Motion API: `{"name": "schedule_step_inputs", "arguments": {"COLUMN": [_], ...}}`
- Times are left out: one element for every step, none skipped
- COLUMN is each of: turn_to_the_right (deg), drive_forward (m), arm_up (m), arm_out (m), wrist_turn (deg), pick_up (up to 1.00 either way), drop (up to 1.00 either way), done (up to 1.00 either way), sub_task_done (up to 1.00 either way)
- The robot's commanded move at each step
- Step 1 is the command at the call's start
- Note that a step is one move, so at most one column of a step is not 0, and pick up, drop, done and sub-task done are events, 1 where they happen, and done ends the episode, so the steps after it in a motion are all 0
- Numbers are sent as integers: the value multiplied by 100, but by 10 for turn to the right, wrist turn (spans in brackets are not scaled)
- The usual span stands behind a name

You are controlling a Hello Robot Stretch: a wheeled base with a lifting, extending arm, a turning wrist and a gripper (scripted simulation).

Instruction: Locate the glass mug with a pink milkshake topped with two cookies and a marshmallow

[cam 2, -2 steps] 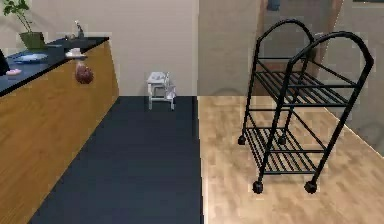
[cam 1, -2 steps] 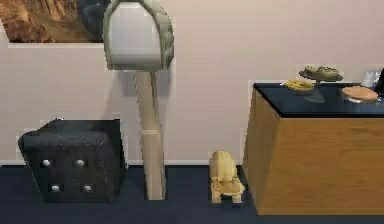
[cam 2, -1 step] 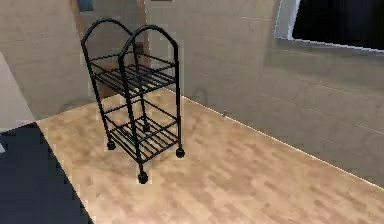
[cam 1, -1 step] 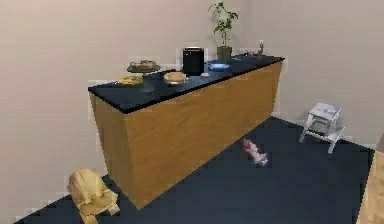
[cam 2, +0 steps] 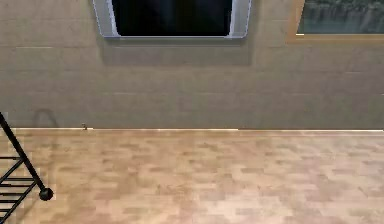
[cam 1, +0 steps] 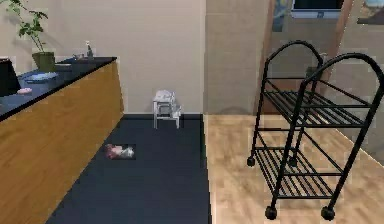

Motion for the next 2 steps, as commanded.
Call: {"name": "schedule_step_inputs", "arguments": {"turn_to_the_right": [450,90], "drive_forward": [0,0], "arm_up": [0,0], "arm_out": [0,0], "wrist_turn": [0,0], "pick_up": [0,0], "drop": [0,0], "done": [0,0], "sub_task_done": [0,0]}}
